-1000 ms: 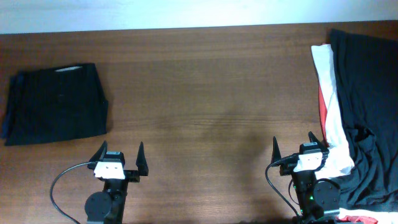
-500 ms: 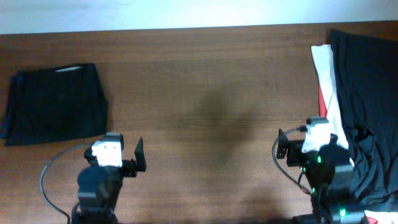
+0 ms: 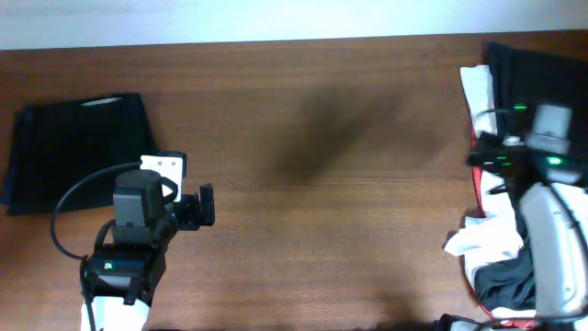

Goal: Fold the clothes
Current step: 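Reach the right gripper into the clothes pile and grasp the dark T-shirt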

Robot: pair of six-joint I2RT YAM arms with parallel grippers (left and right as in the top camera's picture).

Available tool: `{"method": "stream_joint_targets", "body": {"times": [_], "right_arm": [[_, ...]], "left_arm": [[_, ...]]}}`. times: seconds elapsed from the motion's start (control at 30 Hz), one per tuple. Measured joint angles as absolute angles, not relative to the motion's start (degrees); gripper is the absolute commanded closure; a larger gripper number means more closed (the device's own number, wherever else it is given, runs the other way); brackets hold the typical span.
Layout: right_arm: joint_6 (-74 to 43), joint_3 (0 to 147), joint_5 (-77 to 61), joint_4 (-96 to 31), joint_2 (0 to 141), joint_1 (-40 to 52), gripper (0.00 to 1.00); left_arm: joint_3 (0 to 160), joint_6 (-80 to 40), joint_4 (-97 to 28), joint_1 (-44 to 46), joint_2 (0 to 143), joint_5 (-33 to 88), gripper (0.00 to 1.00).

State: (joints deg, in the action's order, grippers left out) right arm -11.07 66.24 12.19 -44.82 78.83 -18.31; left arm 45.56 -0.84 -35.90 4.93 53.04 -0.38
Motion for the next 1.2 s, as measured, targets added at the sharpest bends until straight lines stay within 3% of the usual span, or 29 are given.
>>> {"method": "stream_joint_targets", "body": {"times": [0.17,0.5,0.53,0.57,0.63,0.67,0.83,0.97,1.07,1.2], "right_arm": [[-13.3,66.5,13.6,-41.7,85.0,-34.0,0.11],[-13.5,66.5,14.9,-41.6,100.9,-37.7,0.23],[-13.5,66.5,15.7,-41.3,102.1,-37.7,0.3],[-13.5,66.5,16.1,-41.0,102.9,-37.7,0.43],[-13.8,66.5,16.5,-40.5,104.6,-37.7,0.91],[-13.8,66.5,16.6,-40.5,105.4,-37.7,0.96],[-14.8,68.2,15.6,-42.7,105.8,-37.7,0.96],[-14.8,83.7,8.7,-55.7,103.6,-37.7,0.96],[-8.8,98.0,-6.3,-63.4,99.1,-37.3,0.96],[1.7,104.3,-24.8,-69.5,96.9,-31.5,0.96]], "left_arm": [[45.6,-0.8,-35.9,4.9,53.0,-0.4,0.01],[45.6,-0.8,-36.0,4.9,53.0,-0.4,0.01],[45.6,-0.8,-36.0,4.9,53.0,-0.4,0.01],[45.6,-0.8,-36.0,4.9,53.0,-0.4,0.01],[45.6,-0.8,-36.0,4.9,53.0,-0.4,0.01],[45.6,-0.8,-36.0,4.9,53.0,-0.4,0.01],[45.6,-0.8,-36.1,4.9,53.0,-0.4,0.01],[45.6,-0.8,-36.2,4.9,53.1,-0.4,0.01],[45.6,-0.8,-36.2,4.9,53.1,-0.4,0.01],[45.6,-0.8,-36.3,4.9,53.1,-0.4,0.01]]}}
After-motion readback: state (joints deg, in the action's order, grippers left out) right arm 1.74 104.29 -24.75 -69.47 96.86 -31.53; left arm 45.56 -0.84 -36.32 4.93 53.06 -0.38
